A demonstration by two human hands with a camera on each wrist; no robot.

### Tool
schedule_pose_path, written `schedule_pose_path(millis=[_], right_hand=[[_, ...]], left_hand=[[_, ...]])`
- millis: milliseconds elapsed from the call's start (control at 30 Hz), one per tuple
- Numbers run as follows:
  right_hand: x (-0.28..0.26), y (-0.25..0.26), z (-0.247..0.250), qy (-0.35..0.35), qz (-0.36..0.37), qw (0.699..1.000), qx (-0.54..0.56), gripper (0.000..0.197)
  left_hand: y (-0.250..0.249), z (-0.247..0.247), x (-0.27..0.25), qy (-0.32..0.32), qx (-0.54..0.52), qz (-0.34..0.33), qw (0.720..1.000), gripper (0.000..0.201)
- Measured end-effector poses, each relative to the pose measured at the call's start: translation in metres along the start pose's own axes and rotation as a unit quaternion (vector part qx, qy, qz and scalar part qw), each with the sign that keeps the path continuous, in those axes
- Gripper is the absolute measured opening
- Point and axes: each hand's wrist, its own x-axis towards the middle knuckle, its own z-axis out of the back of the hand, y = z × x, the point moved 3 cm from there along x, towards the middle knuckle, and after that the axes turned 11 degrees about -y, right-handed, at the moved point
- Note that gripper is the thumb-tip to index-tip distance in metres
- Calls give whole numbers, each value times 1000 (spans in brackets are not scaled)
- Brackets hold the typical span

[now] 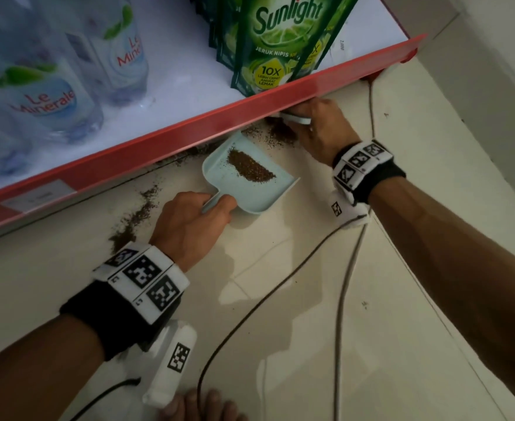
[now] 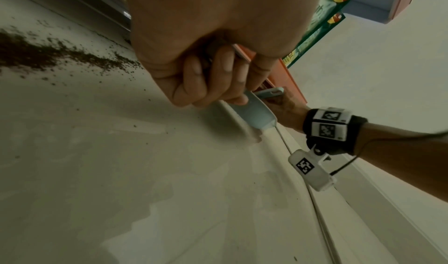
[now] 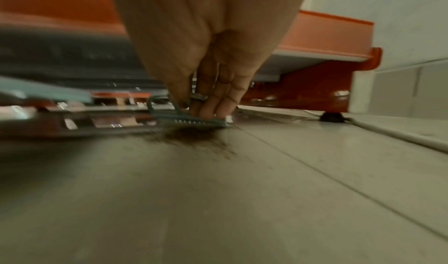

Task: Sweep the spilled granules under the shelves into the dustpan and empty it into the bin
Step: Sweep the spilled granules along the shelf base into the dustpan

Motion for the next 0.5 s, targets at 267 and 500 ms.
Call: schedule_pose_path(millis=[267, 500], right_hand=[[-11, -22, 19, -113, -182, 965, -152, 30], [-8, 0, 0, -12, -144, 985, -92, 27]], left_hand=[[4, 7, -14, -1, 8, -12, 1000, 48], [7, 12, -21, -12, 12, -22, 1000, 49]])
